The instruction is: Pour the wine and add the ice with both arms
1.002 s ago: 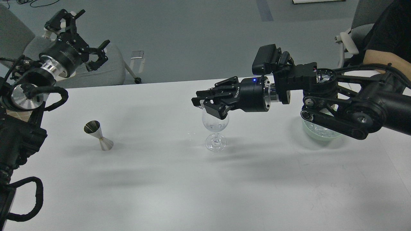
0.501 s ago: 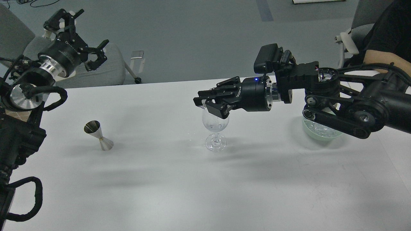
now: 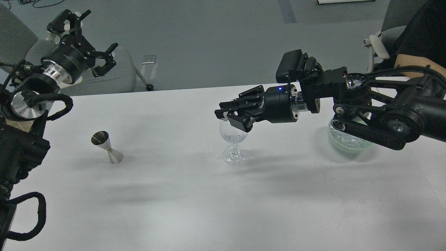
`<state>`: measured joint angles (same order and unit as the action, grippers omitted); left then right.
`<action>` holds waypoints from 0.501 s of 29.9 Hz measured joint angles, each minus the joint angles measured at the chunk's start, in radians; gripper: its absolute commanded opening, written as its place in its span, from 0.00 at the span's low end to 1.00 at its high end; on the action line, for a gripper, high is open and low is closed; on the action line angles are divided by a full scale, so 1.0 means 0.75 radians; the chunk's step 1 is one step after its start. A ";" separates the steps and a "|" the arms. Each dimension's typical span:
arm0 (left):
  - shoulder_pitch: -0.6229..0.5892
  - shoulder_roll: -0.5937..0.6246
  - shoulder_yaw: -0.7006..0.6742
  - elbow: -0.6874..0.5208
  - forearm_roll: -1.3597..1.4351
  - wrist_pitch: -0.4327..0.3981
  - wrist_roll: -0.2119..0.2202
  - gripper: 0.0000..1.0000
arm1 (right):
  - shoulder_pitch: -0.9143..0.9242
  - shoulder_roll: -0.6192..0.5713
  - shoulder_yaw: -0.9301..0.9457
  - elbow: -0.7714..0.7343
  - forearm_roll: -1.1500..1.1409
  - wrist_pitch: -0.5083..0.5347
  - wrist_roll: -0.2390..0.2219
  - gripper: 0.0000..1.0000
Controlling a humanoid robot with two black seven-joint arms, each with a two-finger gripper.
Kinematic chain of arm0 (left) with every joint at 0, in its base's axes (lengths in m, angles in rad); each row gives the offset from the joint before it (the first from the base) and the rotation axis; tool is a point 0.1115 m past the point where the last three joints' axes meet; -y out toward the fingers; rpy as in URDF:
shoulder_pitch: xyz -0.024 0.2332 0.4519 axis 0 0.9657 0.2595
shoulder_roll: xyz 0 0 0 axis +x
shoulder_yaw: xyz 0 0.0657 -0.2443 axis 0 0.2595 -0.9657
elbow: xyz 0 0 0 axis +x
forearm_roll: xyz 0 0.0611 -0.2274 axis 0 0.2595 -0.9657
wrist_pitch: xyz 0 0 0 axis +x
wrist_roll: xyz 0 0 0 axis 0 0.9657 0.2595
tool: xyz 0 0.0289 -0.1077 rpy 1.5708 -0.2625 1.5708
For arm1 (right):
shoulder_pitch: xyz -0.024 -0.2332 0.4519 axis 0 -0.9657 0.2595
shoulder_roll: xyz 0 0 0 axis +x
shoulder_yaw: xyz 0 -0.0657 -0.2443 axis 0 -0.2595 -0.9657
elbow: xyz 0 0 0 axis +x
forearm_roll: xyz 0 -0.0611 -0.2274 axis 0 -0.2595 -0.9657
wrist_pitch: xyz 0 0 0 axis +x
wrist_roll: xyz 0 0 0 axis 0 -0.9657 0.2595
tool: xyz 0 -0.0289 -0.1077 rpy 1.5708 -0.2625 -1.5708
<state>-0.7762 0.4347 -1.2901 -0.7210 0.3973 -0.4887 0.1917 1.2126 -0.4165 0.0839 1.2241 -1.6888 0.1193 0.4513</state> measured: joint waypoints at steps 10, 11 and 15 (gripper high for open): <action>-0.001 0.003 0.000 0.000 -0.002 0.000 0.000 0.98 | 0.005 -0.001 0.000 -0.002 0.001 0.020 -0.012 0.32; -0.001 0.002 0.000 0.000 -0.002 0.000 0.000 0.98 | 0.005 -0.001 0.000 -0.002 0.002 0.021 -0.014 0.33; -0.001 0.001 0.000 0.000 -0.004 0.000 0.000 0.98 | 0.004 -0.001 0.004 -0.003 0.006 0.021 -0.018 0.53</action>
<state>-0.7768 0.4358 -1.2901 -0.7210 0.3944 -0.4887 0.1917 1.2156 -0.4171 0.0869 1.2216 -1.6842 0.1349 0.4375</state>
